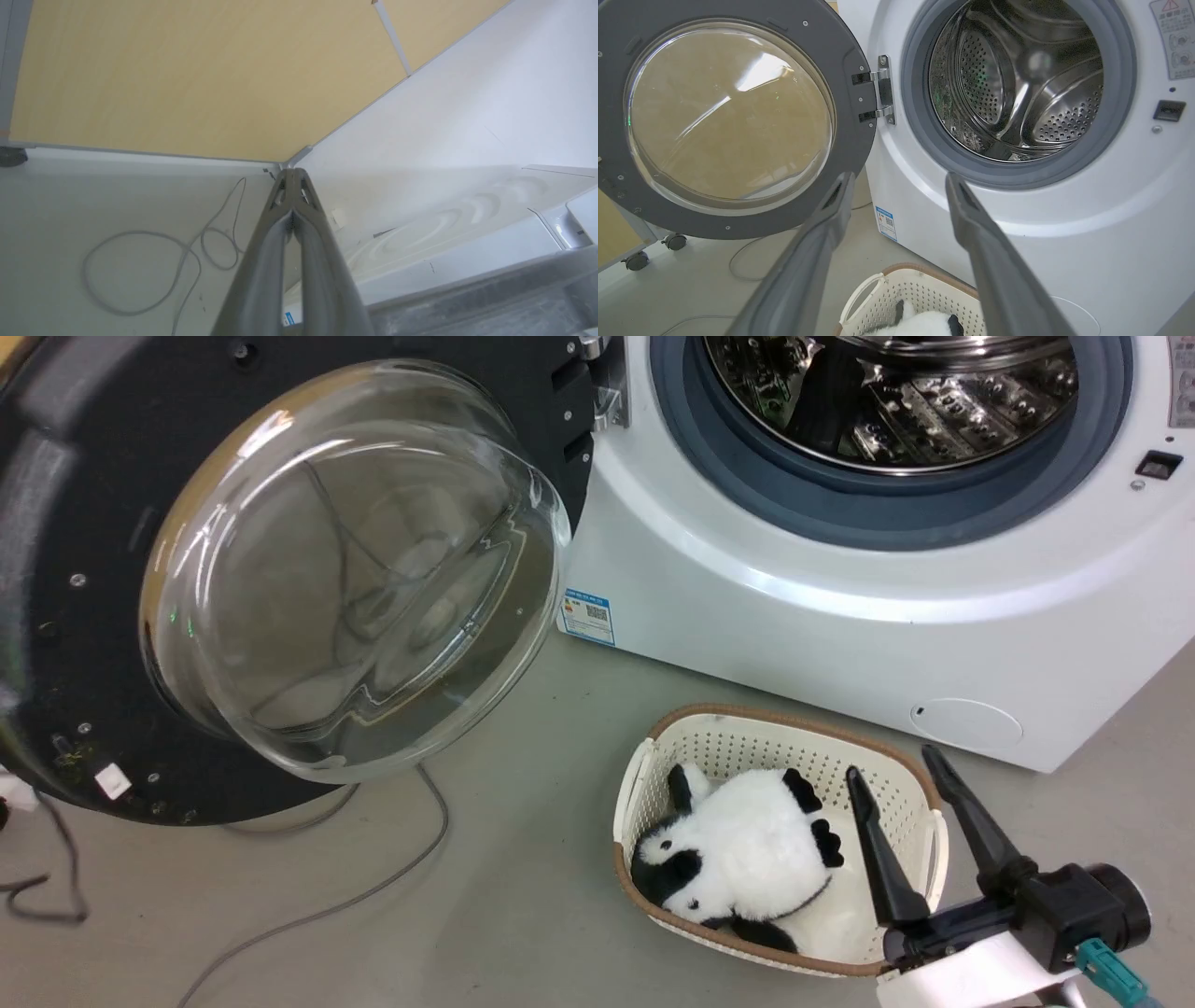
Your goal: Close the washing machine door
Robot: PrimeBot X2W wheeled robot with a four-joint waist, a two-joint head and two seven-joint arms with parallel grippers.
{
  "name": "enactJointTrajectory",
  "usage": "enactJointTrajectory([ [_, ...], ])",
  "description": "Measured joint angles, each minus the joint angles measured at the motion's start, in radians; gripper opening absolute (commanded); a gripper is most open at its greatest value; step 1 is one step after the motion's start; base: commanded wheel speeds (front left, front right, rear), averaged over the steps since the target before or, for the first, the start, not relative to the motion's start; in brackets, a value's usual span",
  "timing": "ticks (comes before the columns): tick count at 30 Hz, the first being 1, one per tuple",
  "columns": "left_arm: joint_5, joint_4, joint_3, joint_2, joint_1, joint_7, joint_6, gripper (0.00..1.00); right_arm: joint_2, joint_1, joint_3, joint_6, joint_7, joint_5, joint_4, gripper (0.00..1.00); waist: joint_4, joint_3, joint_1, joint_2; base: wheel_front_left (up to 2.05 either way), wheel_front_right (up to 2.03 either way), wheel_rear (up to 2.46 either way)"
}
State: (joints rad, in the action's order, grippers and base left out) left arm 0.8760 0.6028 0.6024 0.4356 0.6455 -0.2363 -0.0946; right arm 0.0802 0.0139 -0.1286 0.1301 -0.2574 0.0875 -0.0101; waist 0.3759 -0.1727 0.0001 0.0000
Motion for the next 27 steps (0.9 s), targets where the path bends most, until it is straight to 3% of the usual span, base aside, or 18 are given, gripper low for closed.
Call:
enactJointTrajectory([
  [5, 0.061, 0.131, 0.006, 0.053, 0.051, -0.161, 0.021, 0.00, 0.002, 0.010, 0.000, 0.000, 0.000, 0.000, -0.001, 1.00, -0.007, -0.015, 0.0000, 0.0000, 0.00, 0.00, 0.00],
  [11, 0.162, 0.186, -0.003, 0.045, 0.068, -0.366, -0.003, 0.00, 0.001, 0.012, 0.000, 0.000, 0.000, 0.000, -0.001, 1.00, -0.009, -0.021, 0.0000, 0.0000, 0.00, 0.00, 0.00],
  [27, 0.352, -0.011, -0.042, -0.031, -0.075, -0.756, -0.031, 0.00, -0.013, 0.011, 0.001, 0.000, 0.000, 0.001, 0.008, 1.00, -0.012, 0.026, 0.0000, 0.0000, 0.00, 0.00, 0.00],
])
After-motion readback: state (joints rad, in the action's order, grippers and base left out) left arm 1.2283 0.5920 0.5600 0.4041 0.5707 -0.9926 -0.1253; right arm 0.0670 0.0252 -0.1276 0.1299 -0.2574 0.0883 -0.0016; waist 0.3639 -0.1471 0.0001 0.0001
